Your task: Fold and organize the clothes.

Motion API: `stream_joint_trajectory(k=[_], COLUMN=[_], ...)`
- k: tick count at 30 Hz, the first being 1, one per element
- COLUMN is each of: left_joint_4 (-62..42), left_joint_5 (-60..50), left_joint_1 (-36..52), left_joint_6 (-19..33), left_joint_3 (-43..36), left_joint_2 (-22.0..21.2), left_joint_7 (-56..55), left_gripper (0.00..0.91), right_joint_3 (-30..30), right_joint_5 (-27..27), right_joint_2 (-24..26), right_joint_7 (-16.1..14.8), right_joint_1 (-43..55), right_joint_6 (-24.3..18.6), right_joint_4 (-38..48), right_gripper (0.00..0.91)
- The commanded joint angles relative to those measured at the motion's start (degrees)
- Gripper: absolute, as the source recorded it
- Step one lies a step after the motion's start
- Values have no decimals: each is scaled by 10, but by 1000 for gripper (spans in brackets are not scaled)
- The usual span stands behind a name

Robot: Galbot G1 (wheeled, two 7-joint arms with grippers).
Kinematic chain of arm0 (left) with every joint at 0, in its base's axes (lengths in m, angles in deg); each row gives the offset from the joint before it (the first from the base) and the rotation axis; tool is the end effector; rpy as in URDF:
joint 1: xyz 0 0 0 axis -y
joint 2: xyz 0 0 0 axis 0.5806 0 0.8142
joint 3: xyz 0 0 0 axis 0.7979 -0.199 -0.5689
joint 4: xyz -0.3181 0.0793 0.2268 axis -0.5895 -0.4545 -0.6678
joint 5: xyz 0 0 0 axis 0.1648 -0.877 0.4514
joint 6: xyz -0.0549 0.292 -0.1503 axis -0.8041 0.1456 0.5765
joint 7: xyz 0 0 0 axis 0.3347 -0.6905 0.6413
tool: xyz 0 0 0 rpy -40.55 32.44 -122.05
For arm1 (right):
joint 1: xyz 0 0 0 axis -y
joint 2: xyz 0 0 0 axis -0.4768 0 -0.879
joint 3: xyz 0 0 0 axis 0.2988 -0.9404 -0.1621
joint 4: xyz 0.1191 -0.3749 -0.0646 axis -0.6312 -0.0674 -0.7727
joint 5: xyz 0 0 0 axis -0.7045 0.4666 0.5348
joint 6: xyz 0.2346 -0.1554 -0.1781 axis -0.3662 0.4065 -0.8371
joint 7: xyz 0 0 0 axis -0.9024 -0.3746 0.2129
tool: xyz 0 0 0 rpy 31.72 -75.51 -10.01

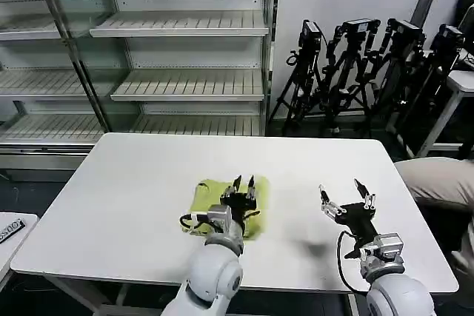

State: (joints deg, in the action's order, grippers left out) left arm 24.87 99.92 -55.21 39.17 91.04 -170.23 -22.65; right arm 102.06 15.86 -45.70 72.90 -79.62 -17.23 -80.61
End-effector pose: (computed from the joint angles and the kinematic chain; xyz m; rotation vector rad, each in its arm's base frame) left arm 0.2726 -0.1463 -0.2728 -0.3113 -2.8725 0.1726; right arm 0.2040 -0.0922 -0.2725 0.1223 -3.0627 0.2301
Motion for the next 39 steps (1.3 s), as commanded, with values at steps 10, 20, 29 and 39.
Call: stream_joint_trajectory(k=[10,20,29,39], left_joint_4=[-115,-94,-93,-63], left_joint_5=[-148,-103,-123,-119], left_joint_1=[5,-28,-26,-43], left_joint_6=[248,256,294,314], left_joint_3=[372,357,318,306], left_joint_2=[266,240,220,222], left_joint_7=[369,368,359,308], left_gripper=[907,907,907,907], right_joint_3=[-11,-29,-4,-14], right_joint_5=[-5,20,16,30], right_joint_2=[6,2,30,22], right_joint_7=[-12,-27,-34,-33], right_joint_1=[56,103,96,91], right_joint_6=[3,-11,-42,-50], right_joint_4=[47,98,109,107], right_gripper=[907,907,907,907])
